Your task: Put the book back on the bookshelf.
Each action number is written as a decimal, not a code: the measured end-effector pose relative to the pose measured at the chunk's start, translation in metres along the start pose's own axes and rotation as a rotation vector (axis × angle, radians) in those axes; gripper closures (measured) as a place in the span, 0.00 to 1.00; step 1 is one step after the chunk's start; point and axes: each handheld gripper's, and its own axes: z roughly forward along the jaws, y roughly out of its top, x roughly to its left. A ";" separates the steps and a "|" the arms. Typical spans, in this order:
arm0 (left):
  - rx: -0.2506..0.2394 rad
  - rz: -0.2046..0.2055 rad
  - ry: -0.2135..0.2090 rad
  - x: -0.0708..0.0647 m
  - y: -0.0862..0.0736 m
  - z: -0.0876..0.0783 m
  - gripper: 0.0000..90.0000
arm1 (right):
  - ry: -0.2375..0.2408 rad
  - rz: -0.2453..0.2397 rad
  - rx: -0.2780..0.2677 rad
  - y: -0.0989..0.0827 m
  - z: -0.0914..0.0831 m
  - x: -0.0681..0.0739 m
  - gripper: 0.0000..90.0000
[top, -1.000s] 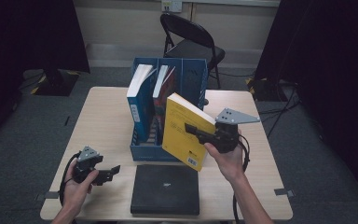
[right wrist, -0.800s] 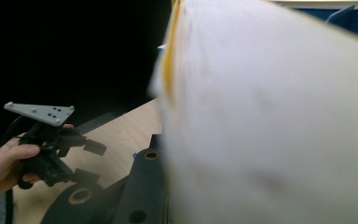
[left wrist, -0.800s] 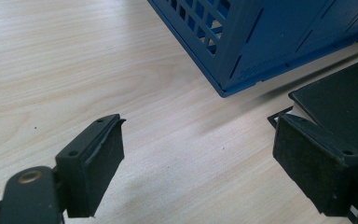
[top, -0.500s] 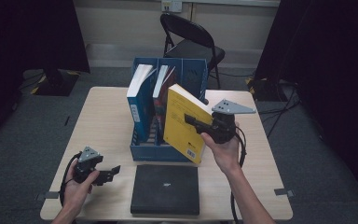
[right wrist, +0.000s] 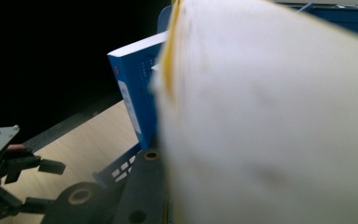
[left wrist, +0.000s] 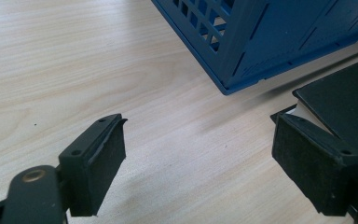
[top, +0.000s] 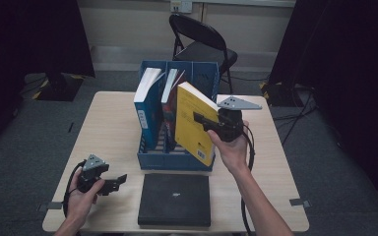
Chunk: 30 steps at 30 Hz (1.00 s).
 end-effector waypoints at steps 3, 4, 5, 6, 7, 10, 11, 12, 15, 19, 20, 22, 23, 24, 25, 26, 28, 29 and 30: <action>-0.003 0.003 0.001 0.000 0.000 -0.001 0.19 | -0.021 -0.002 0.001 0.003 0.006 0.001 0.84; -0.003 0.002 0.001 0.000 0.000 -0.001 0.19 | -0.032 -0.004 0.003 0.005 0.008 0.001 0.84; -0.003 0.003 0.000 0.000 0.000 -0.001 0.18 | -0.042 -0.009 0.006 0.006 0.011 0.002 0.84; -0.004 0.003 0.000 0.000 0.000 -0.001 0.18 | -0.050 -0.010 0.008 0.007 0.013 0.002 0.84; -0.006 0.002 0.002 0.000 0.000 -0.001 0.18 | -0.056 -0.009 0.008 0.008 0.016 0.002 0.84; -0.008 0.001 0.000 0.000 -0.001 -0.001 0.19 | -0.074 -0.005 0.015 0.010 0.022 0.003 0.84; -0.005 0.004 -0.001 0.000 -0.001 -0.001 0.18 | -0.081 -0.005 0.017 0.010 0.024 0.003 0.84; -0.004 0.005 0.009 0.000 -0.001 -0.001 0.18 | -0.086 -0.010 0.020 0.011 0.026 0.003 0.84; 0.000 -0.004 0.015 0.002 -0.001 -0.001 0.19 | -0.102 0.003 0.023 0.014 0.033 0.002 0.84; -0.002 -0.004 0.014 0.002 -0.001 -0.002 0.19 | -0.140 0.008 0.023 0.018 0.044 0.002 0.84; 0.000 -0.004 0.015 0.002 -0.001 -0.002 0.19 | -0.149 0.007 0.023 0.018 0.047 0.002 0.84; 0.001 -0.001 0.016 0.002 -0.001 -0.001 0.19 | -0.167 0.010 0.024 0.019 0.052 0.003 0.84; 0.001 -0.002 0.015 0.002 -0.001 -0.001 0.19 | -0.181 0.009 0.024 0.019 0.054 0.003 0.84; 0.001 -0.002 0.015 0.002 -0.001 -0.001 0.19 | -0.194 0.011 0.025 0.019 0.056 0.003 0.84; -0.001 -0.006 0.016 0.002 -0.001 -0.001 0.19 | -0.204 0.014 0.026 0.020 0.059 0.003 0.84; 0.000 -0.006 0.014 0.002 -0.001 -0.002 0.19 | -0.212 0.019 0.026 0.020 0.061 0.002 0.84; -0.003 -0.008 0.013 0.002 -0.001 -0.002 0.19 | -0.226 0.028 0.026 0.021 0.066 0.001 0.84; -0.004 -0.008 0.014 0.002 -0.001 -0.002 0.19 | -0.234 0.031 0.025 0.021 0.068 0.001 0.84; -0.004 -0.007 0.015 0.002 -0.001 -0.002 0.19 | -0.243 0.035 0.025 0.021 0.070 0.002 0.84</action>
